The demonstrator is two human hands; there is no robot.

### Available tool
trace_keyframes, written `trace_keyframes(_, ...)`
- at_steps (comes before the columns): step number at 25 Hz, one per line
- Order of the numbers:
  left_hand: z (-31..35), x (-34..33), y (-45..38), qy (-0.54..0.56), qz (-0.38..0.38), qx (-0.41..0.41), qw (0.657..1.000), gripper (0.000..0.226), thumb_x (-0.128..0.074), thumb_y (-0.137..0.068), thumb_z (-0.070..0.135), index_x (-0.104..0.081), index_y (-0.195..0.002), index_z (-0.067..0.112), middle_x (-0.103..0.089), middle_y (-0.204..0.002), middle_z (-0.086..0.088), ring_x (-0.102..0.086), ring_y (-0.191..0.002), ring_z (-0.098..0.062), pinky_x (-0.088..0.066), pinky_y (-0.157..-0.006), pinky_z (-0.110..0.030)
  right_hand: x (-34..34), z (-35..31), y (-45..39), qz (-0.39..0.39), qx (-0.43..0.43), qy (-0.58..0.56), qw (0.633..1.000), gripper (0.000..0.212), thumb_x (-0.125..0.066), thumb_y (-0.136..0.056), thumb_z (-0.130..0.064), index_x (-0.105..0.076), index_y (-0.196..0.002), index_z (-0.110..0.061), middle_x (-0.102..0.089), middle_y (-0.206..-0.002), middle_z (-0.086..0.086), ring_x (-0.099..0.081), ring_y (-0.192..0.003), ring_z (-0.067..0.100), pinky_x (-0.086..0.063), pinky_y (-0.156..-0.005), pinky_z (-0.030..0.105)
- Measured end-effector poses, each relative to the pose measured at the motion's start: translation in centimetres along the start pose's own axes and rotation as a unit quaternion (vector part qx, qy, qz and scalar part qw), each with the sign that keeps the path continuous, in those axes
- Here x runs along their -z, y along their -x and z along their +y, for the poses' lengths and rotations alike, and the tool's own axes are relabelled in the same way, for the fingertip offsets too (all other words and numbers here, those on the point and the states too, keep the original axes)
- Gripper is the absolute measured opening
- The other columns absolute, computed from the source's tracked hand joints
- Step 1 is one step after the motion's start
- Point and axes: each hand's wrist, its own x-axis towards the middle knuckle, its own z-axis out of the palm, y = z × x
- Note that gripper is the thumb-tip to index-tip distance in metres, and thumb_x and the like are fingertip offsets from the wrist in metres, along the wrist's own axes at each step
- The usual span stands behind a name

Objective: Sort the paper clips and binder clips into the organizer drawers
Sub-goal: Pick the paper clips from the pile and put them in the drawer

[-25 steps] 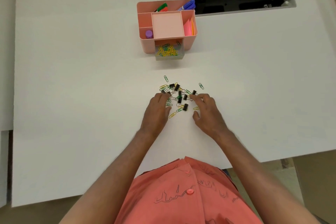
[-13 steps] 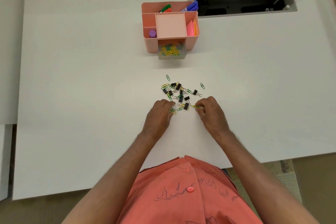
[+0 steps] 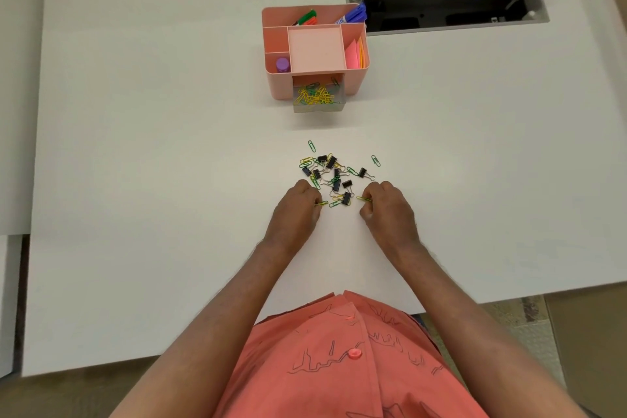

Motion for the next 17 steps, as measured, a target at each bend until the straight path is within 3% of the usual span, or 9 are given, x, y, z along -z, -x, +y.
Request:
trace_keyframes(5, 0.1, -0.6, 0.3, -0.061, 0.009, -0.029, 0.998, 0.011, -0.053, -0.096, 0.014, -0.064, -0.098, 0.013, -0.061, -0.100, -0.003, -0.058, -0.088, -0.023, -0.051, -0.069, -0.038, 1.4, -0.1, -1.4, -0.087, -0.099, -0.208, 0.969, 0.016, -0.064, -0.085, -0.013, -0.071, -0.092, -0.025, -0.067, -0.082, -0.009, -0.063, -0.073, 0.011, -0.051, -0.069, 0.028)
trace_keyframes(7, -0.1, -0.5, 0.2, 0.020, 0.020, 0.012, 1.000, 0.008, -0.057, -0.093, 0.016, -0.065, -0.095, 0.017, -0.063, -0.094, 0.002, -0.058, -0.082, -0.017, -0.051, -0.069, -0.035, 2.9, -1.1, -2.4, -0.078, -0.113, -0.279, 0.950, 0.014, -0.066, -0.085, -0.017, -0.073, -0.089, -0.029, -0.067, -0.075, -0.010, -0.062, -0.068, 0.007, -0.051, -0.067, 0.022)
trace_keyframes(9, -0.5, 0.0, 0.0, 0.121, 0.035, 0.060, 0.990, 0.008, -0.061, -0.091, 0.016, -0.066, -0.093, 0.022, -0.064, -0.091, 0.009, -0.056, -0.076, -0.008, -0.048, -0.069, -0.027, 4.9, -3.0, -4.1, -0.037, -0.074, -0.307, 0.948, 0.014, -0.067, -0.085, -0.019, -0.074, -0.087, -0.031, -0.069, -0.076, -0.012, -0.061, -0.068, 0.004, -0.049, -0.065, 0.014)
trace_keyframes(13, -0.4, 1.8, -0.5, 0.201, 0.052, 0.081, 0.975, 0.010, -0.066, -0.091, 0.021, -0.065, -0.093, 0.031, -0.065, -0.092, 0.016, -0.056, -0.071, -0.003, -0.046, -0.066, -0.022, 8.2, -7.6, -10.1, 0.053, 0.054, -0.260, 0.963, 0.015, -0.066, -0.090, -0.018, -0.076, -0.096, -0.027, -0.072, -0.097, -0.010, -0.060, -0.074, -0.003, -0.048, -0.069, 0.008)
trace_keyframes(17, 0.1, 5.1, -2.4, 0.228, 0.112, 0.087, 0.963, 0.005, -0.068, -0.091, 0.027, -0.069, -0.093, 0.031, -0.068, -0.096, 0.018, -0.060, -0.070, -0.007, -0.056, -0.069, -0.033, 8.5, -10.5, -15.0, 0.076, 0.124, -0.102, 0.984, 0.018, -0.062, -0.098, -0.022, -0.074, -0.111, -0.024, -0.068, -0.113, -0.001, -0.065, -0.097, 0.015, -0.057, -0.080, 0.034)
